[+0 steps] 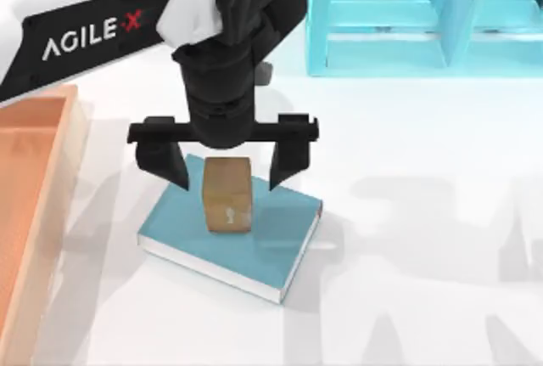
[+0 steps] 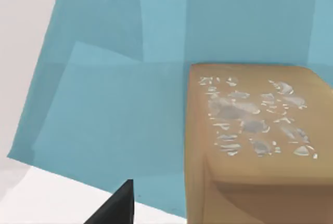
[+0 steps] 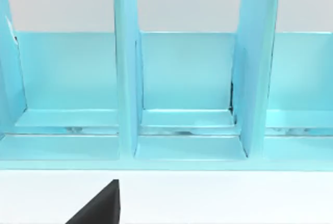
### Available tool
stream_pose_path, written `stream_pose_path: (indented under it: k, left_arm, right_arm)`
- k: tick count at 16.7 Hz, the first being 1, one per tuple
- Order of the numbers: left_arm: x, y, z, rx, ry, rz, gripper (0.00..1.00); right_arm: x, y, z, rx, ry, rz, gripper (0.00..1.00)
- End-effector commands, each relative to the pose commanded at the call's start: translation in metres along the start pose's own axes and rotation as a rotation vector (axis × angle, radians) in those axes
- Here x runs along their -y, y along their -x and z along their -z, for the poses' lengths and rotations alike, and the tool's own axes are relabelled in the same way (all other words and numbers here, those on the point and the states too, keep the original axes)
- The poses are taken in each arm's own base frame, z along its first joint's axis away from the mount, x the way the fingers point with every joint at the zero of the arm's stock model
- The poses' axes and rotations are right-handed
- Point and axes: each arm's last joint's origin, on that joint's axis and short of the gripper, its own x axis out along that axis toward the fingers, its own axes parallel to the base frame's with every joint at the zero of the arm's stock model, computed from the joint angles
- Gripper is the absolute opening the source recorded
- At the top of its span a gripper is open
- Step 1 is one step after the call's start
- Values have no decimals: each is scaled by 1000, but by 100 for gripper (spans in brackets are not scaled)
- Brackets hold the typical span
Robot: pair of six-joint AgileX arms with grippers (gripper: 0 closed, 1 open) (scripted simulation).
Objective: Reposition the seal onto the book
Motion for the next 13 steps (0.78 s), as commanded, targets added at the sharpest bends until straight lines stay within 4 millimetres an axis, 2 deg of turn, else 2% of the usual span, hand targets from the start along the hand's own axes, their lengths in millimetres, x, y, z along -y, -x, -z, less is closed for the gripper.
stream_pose_path:
  k: [6,13]
  left_arm:
    - [0,1,0,0,2,0,100]
    - [0,29,0,-1,1,0,100]
  right_arm:
    - [0,0,0,0,0,0,100]
    - [0,0,0,0,0,0,100]
